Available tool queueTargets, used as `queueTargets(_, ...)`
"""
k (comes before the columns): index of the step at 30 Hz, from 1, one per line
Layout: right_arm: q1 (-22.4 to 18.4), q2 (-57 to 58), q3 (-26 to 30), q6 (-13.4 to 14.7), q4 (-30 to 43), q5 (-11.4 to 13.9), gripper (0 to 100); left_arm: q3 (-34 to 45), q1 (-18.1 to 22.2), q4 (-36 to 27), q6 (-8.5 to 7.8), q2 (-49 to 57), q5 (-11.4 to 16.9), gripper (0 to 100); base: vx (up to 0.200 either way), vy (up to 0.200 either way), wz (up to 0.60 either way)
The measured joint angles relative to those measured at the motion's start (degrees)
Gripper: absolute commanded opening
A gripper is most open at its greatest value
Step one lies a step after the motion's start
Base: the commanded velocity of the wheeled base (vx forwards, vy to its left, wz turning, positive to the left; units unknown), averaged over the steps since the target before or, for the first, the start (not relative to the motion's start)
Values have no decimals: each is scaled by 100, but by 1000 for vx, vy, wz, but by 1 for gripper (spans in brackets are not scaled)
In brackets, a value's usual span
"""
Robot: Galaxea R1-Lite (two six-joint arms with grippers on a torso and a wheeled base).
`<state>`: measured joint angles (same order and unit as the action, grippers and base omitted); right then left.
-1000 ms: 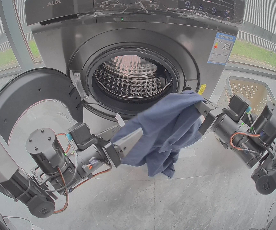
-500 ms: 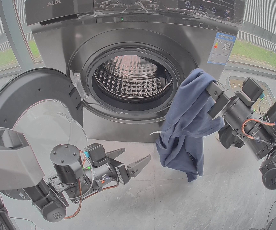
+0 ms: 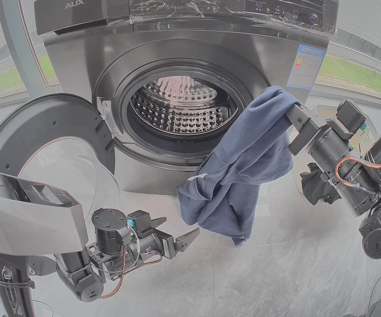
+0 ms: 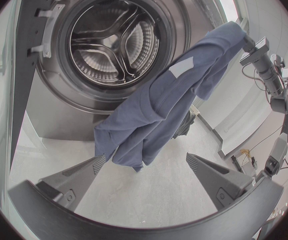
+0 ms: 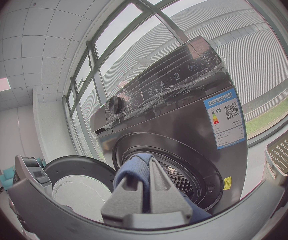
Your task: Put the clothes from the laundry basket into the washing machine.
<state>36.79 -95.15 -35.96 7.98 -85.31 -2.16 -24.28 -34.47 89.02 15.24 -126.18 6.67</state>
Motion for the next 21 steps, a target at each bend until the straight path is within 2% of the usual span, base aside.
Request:
queueTargets(10,182,-44,-37,50,0,-20,0,-501,66,-4,-189,-603,-2,100,0,0,0)
queueTargets(21,332,-55,-33,83,-2,-38,0,-1389,121,-4,-211,-1226,-244,100,0,0,0)
